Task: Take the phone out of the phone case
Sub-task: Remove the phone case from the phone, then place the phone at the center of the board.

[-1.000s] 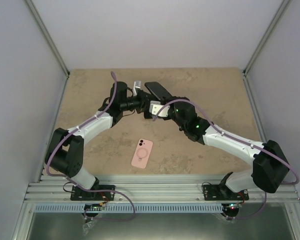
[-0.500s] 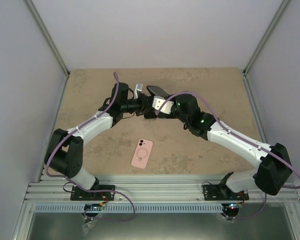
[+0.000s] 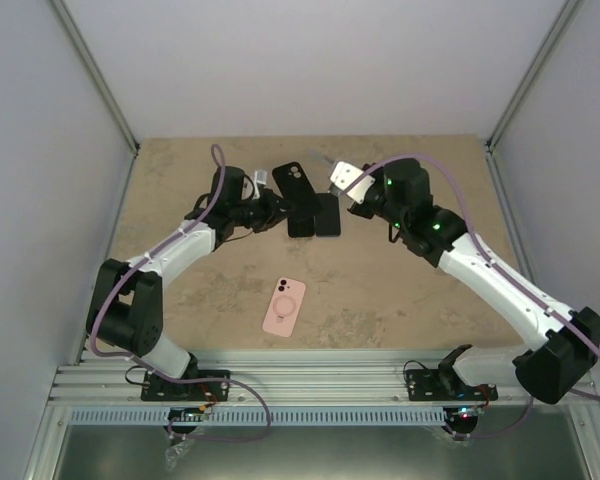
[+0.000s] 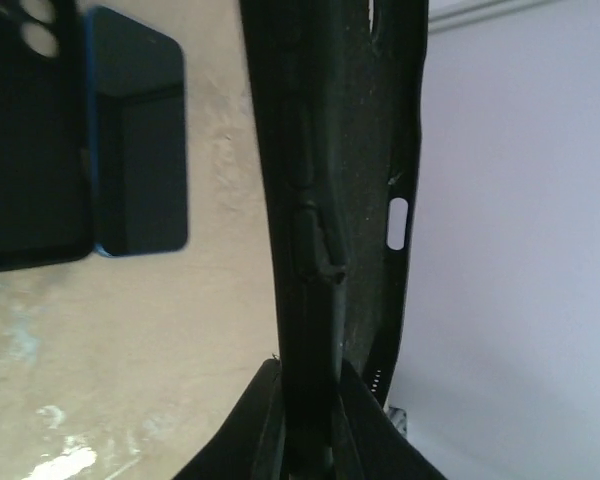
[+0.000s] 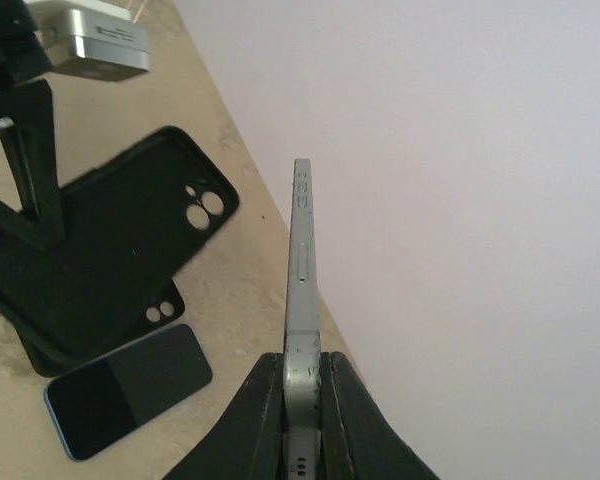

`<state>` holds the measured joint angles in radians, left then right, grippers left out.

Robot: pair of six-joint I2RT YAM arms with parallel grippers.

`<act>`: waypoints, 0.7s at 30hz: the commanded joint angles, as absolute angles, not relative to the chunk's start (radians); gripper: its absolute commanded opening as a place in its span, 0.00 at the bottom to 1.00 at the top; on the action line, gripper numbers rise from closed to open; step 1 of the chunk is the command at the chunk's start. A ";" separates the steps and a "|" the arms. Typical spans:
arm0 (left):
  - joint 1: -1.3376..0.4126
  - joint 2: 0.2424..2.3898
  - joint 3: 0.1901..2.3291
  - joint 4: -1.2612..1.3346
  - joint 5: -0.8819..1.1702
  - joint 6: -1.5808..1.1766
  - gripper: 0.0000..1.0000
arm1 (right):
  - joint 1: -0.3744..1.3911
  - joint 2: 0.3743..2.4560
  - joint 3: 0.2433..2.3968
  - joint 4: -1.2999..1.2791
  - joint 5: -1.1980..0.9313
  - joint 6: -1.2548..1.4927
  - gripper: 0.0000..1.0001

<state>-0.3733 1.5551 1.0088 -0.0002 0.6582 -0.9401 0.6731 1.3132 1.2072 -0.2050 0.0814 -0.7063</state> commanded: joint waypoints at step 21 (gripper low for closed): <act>-0.179 1.529 1.141 -0.136 0.647 -0.763 0.00 | 0.422 1.247 0.964 -0.073 -0.001 -0.693 0.01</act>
